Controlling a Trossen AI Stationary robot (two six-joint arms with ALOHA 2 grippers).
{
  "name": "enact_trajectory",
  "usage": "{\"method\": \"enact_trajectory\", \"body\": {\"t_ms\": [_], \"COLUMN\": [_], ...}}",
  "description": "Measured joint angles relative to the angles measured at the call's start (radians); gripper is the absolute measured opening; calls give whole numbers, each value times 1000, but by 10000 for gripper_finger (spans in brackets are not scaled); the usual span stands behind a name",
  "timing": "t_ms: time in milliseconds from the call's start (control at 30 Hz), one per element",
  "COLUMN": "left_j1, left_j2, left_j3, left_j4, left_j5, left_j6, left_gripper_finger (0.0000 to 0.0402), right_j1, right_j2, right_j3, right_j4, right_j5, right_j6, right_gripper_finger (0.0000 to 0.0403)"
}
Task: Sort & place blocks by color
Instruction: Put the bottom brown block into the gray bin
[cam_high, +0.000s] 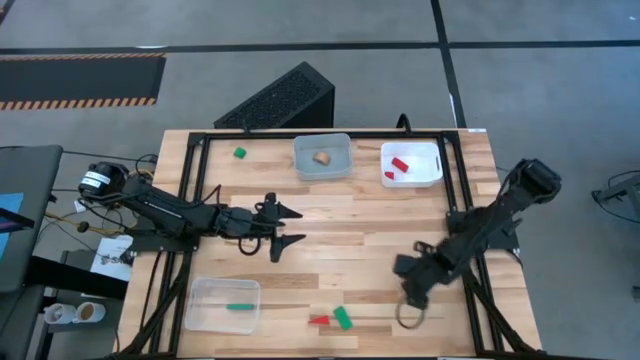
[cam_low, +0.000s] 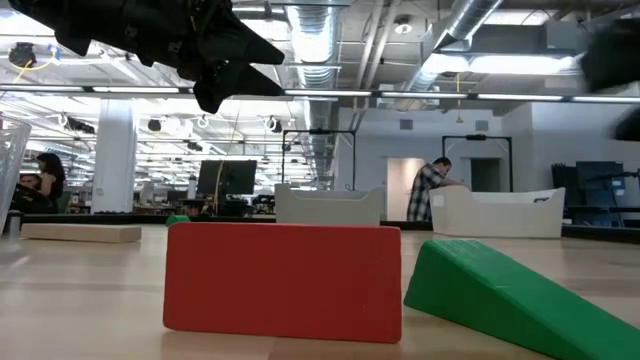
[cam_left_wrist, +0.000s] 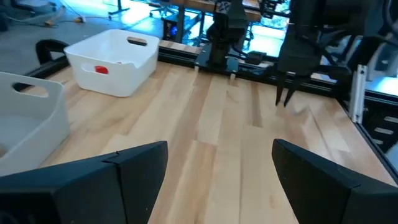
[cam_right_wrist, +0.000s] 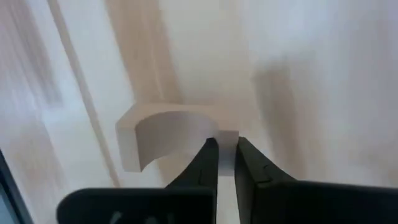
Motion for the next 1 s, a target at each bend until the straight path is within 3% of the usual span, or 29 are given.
{"method": "enact_trajectory", "body": {"t_ms": [200,500,833,1000], "left_j1": [0,0,0,0], "left_j2": [0,0,0,0], "left_j3": [0,0,0,0], "left_j4": [-1,-28,-27,-44], "left_j5": [-7,-41,-92,-97], "left_j6": [10,41,45,43], "left_gripper_finger": [276,276,276,276], "right_j1": [-231,-603,-1025,-1167], "right_j2": [-14,-4,38,155], "right_j3": [0,0,1,22], "right_j4": [118,408,950,1023], "right_j5": [105,95,102,-1], "right_j6": [-269,-603,-721,-705], "right_gripper_finger": [12,13,15,14]}}
